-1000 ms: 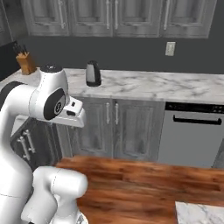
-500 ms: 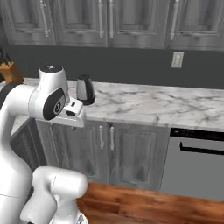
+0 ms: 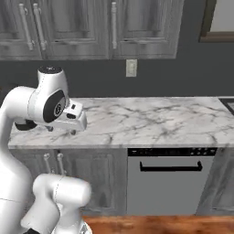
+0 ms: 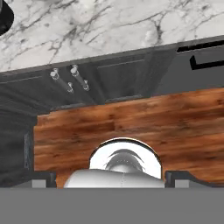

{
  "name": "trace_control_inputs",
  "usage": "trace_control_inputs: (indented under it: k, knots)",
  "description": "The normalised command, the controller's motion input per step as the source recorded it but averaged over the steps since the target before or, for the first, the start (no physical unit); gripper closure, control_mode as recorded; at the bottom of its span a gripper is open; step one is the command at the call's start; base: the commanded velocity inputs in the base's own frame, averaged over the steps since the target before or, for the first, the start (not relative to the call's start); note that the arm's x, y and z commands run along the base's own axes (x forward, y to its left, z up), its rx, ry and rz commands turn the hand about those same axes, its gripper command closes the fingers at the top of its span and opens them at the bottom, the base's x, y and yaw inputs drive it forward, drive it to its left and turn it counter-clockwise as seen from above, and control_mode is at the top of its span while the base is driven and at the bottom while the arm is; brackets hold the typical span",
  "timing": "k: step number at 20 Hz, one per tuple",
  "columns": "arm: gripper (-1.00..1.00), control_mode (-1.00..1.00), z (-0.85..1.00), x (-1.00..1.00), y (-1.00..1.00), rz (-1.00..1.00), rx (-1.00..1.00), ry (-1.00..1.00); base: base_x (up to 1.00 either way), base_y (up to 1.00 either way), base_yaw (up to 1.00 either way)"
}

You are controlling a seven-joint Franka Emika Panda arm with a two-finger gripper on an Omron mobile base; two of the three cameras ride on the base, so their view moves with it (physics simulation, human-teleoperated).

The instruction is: Navigate to the microwave.

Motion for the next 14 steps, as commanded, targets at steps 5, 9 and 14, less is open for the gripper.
trace_control_inputs:
  k: [5,9,14]
  knots:
    - [-1.00,1.00,0.00,0.00,0.00,0.00,0.00,0.00,0.11,-0.64,-0.83]
    - [-1.00,1.00,0.00,0.00,0.00,0.00,0.00,0.00,0.05,-0.24,-0.93]
    - [-1.00,1.00,0.00,0.00,0.00,0.00,0.00,0.00,0.00,0.00,-0.99]
